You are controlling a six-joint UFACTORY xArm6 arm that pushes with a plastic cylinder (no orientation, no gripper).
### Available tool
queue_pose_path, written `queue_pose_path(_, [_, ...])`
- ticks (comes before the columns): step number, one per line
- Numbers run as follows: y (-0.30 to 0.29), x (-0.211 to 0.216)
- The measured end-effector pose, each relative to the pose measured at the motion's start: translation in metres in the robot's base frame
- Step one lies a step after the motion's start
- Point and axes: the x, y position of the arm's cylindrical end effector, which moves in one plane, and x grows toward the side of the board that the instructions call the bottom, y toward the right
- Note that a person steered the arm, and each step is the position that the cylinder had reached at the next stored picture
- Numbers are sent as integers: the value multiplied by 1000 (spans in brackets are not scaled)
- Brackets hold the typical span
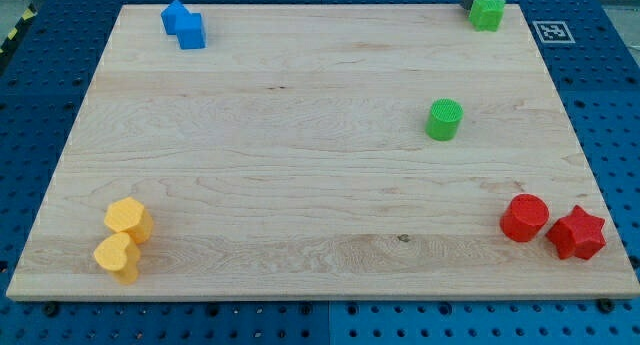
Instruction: Push the green circle closer to the green star
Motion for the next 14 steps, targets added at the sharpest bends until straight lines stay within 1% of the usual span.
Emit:
queue_pose_path(1, [-40,0])
queue_pose_path(2, [-103,0])
queue_pose_path(3, [-178,18])
queue_pose_path(4, [-221,66])
queue_pose_path(5, [-240,137])
queue_pose_path(6, [-229,205])
queue_pose_path(7, [-185,267])
queue_pose_path(8, [-150,296])
queue_pose_path(9, [-126,293])
queue_pose_path(11, [-72,265])
queue_pose_path(12, [-70,251])
queue_pose_path(14, [-89,216])
